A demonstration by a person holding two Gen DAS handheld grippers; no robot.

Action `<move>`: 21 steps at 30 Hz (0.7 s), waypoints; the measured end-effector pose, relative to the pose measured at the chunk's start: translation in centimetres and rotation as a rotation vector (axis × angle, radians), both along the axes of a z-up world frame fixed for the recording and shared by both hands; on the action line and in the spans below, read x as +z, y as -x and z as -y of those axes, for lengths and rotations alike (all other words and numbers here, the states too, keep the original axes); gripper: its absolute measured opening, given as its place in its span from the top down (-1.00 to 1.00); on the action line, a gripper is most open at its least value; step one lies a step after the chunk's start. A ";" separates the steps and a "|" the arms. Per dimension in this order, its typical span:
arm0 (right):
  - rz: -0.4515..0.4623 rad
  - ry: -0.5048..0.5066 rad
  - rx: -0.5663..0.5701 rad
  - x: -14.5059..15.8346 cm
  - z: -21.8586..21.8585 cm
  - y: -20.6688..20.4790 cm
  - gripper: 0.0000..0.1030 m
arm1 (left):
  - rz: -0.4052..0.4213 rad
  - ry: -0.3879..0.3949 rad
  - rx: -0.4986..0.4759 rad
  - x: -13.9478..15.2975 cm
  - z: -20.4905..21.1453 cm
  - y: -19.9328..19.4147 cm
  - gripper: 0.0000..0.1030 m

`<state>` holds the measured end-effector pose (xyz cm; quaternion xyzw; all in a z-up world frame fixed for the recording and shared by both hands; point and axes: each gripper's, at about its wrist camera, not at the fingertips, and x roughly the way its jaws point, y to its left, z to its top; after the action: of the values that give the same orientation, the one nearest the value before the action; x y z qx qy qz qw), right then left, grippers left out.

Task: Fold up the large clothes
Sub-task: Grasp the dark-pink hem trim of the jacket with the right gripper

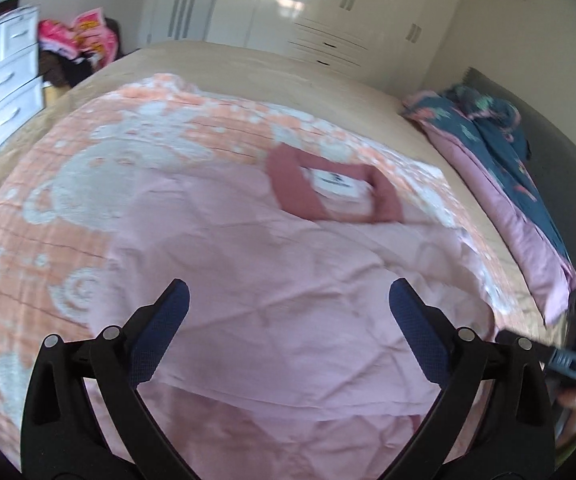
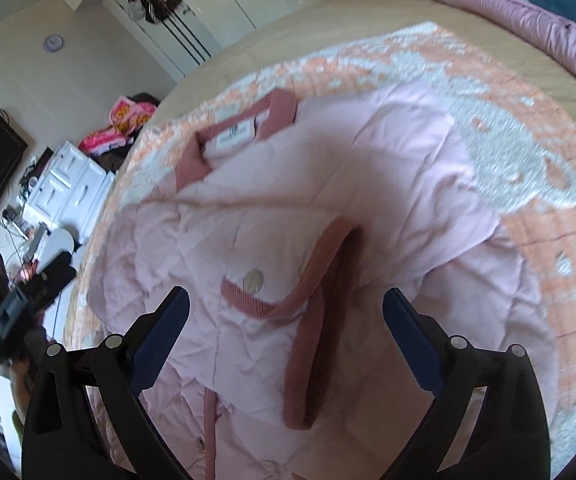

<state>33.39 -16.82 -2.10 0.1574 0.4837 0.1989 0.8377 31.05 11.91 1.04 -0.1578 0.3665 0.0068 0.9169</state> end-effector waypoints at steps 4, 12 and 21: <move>-0.054 -0.019 0.011 -1.5 -0.8 0.1 -0.88 | 0.000 0.020 0.058 0.2 -2.2 0.3 -0.82; -0.122 -0.059 0.022 -4.0 -2.0 0.3 -0.77 | 0.029 0.038 0.163 1.1 -6.1 1.2 -0.82; 0.006 -0.074 0.031 -2.3 -2.4 0.7 0.55 | 0.048 0.036 0.268 1.7 -9.2 2.1 -0.82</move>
<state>32.66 -14.42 -4.35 0.1800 0.4757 0.2302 0.8296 28.98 21.12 2.76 -0.2219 0.3202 0.1189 0.9133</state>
